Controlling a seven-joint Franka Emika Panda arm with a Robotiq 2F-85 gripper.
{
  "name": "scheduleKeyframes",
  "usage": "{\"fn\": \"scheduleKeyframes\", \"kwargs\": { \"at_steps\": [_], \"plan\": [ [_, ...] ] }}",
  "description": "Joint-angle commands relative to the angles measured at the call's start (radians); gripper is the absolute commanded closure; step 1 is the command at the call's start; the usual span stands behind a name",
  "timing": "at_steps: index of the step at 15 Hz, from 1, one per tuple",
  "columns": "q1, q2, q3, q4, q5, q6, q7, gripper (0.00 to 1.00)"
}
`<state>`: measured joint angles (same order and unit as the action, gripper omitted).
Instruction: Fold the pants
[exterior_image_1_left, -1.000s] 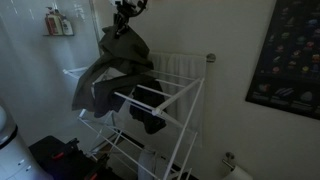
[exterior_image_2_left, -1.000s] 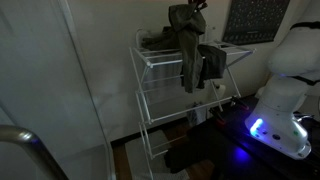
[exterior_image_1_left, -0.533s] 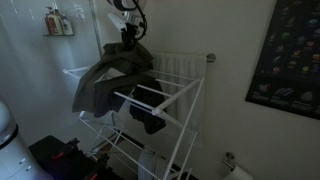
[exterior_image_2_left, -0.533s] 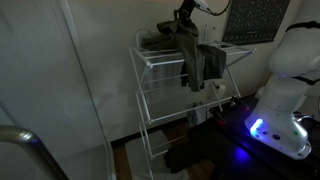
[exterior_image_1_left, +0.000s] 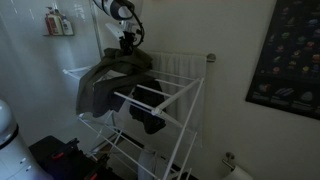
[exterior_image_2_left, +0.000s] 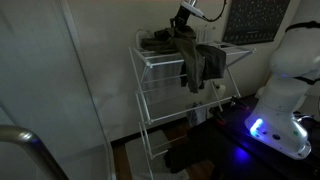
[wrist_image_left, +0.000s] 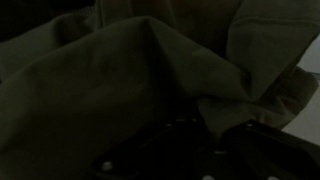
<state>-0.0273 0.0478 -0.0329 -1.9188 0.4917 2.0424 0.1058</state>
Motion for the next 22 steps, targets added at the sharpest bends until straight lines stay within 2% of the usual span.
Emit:
{"fn": "scheduleKeyframes", "kwargs": {
  "at_steps": [1, 8, 10, 13, 17, 19, 22],
  "plan": [
    [0.000, -0.081, 0.004, -0.023, 0.006, -0.019, 0.019, 0.64],
    [-0.004, -0.198, -0.010, 0.016, 0.003, -0.084, 0.038, 0.11],
    [-0.003, -0.222, -0.014, 0.032, 0.006, -0.093, 0.041, 0.00],
    [-0.004, -0.261, -0.023, 0.058, -0.004, -0.171, 0.049, 0.00],
    [-0.013, -0.256, -0.034, 0.130, -0.094, -0.492, 0.081, 0.00],
    [-0.013, -0.258, -0.034, 0.116, -0.126, -0.612, 0.065, 0.00],
    [-0.011, -0.277, -0.022, 0.025, -0.196, -0.701, 0.026, 0.00]
  ]
}}
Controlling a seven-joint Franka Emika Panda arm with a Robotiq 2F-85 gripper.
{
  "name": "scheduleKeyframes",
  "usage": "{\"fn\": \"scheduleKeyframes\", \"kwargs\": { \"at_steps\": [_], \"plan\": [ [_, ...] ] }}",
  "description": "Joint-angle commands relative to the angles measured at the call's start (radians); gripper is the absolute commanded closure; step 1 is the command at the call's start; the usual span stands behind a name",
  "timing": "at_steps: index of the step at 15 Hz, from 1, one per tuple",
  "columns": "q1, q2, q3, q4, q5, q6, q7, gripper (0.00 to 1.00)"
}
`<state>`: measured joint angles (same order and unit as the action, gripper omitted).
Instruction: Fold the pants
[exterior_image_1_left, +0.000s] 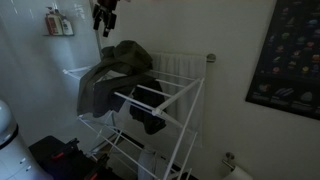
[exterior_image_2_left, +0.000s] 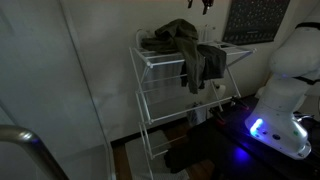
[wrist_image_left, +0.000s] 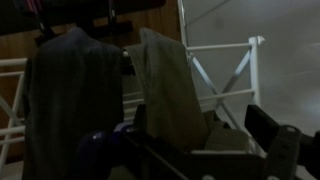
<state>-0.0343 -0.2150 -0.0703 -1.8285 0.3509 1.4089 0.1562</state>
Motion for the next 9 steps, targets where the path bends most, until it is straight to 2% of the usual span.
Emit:
{"fn": "scheduleKeyframes", "kwargs": {
  "at_steps": [1, 6, 9],
  "plan": [
    [-0.003, -0.029, 0.020, -0.118, -0.077, -0.071, -0.046, 0.00],
    [0.005, -0.085, 0.032, -0.382, -0.091, 0.017, -0.141, 0.00],
    [0.008, -0.121, 0.035, -0.510, -0.046, 0.156, -0.188, 0.00]
  ]
}}
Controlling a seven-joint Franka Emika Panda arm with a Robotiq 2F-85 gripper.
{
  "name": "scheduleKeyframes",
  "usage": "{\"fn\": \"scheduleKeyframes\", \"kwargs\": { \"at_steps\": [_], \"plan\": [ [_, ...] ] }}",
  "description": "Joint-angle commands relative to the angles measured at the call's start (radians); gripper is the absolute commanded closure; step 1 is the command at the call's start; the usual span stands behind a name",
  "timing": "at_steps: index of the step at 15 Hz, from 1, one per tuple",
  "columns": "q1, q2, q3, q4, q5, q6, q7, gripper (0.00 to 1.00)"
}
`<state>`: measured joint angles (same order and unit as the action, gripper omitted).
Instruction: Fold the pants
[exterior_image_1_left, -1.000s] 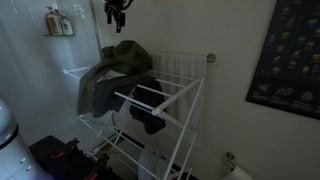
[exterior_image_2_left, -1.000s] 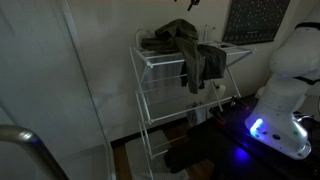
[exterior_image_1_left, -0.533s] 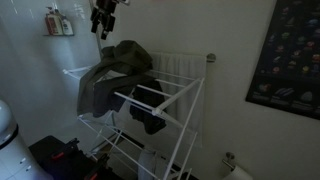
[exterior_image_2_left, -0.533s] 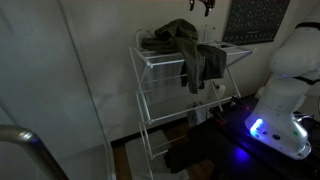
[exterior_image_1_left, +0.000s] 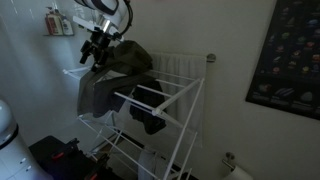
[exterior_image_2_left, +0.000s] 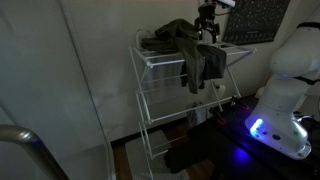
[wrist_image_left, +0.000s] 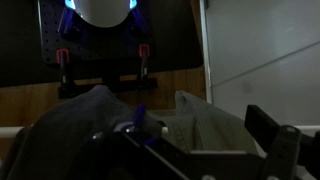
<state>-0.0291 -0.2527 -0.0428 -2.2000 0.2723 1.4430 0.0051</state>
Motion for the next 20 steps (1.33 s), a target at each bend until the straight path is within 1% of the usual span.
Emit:
{"fn": "scheduleKeyframes", "kwargs": {
  "at_steps": [1, 6, 8, 10, 13, 14, 15, 16, 17, 20],
  "plan": [
    [0.003, -0.096, 0.006, -0.172, 0.058, 0.181, -0.051, 0.00],
    [0.015, -0.157, -0.011, -0.290, 0.225, 0.435, -0.145, 0.00],
    [0.026, -0.175, -0.011, -0.329, 0.273, 0.533, -0.190, 0.00],
    [0.038, -0.184, -0.009, -0.362, 0.283, 0.608, -0.227, 0.00],
    [0.054, -0.188, -0.001, -0.413, 0.249, 0.699, -0.262, 0.00],
    [0.064, -0.189, -0.005, -0.429, 0.256, 0.726, -0.276, 0.25],
    [0.073, -0.189, -0.006, -0.443, 0.263, 0.751, -0.286, 0.28],
    [0.082, -0.189, -0.009, -0.453, 0.269, 0.769, -0.294, 0.34],
    [0.092, -0.190, -0.014, -0.460, 0.281, 0.786, -0.300, 0.44],
    [0.110, -0.192, -0.022, -0.468, 0.296, 0.814, -0.304, 0.66]
  ]
}}
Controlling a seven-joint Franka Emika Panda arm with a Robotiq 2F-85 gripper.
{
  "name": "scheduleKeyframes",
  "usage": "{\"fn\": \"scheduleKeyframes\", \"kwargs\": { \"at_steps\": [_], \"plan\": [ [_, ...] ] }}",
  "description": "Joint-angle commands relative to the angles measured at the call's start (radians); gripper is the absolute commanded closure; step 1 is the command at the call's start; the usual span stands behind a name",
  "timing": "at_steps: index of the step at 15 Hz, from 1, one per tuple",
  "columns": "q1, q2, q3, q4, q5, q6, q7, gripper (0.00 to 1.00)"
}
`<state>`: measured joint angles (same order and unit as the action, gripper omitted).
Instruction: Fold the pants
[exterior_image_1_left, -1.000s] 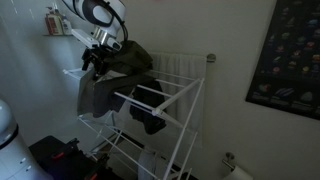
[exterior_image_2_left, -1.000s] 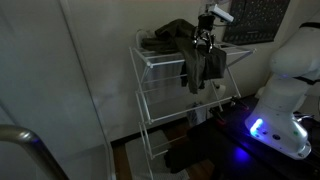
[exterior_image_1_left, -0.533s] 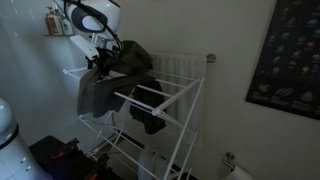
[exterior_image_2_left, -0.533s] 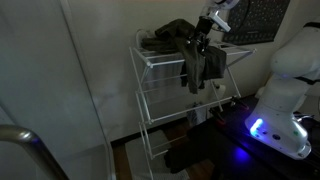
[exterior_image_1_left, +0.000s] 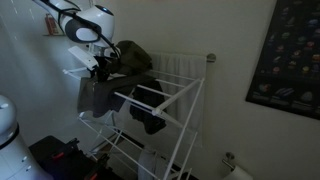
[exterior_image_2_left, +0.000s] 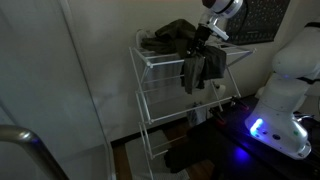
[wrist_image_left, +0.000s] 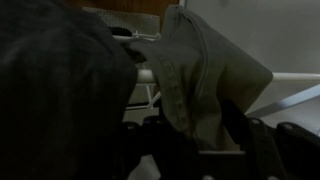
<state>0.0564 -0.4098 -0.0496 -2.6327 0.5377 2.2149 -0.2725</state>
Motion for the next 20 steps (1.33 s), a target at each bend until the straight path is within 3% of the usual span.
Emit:
{"fn": "scheduleKeyframes", "kwargs": {
  "at_steps": [1, 3, 7, 11, 17, 20],
  "plan": [
    [0.029, -0.036, -0.018, -0.036, 0.032, 0.047, -0.026, 0.75],
    [0.033, -0.035, -0.022, -0.032, 0.036, 0.051, -0.023, 0.90],
    [0.029, -0.036, -0.039, -0.005, 0.060, 0.025, -0.004, 0.97],
    [0.016, -0.034, -0.071, 0.064, 0.092, -0.056, 0.033, 0.92],
    [-0.007, 0.006, -0.135, 0.245, 0.177, -0.389, 0.059, 0.93],
    [-0.037, 0.021, -0.139, 0.313, 0.224, -0.497, 0.078, 0.93]
  ]
}}
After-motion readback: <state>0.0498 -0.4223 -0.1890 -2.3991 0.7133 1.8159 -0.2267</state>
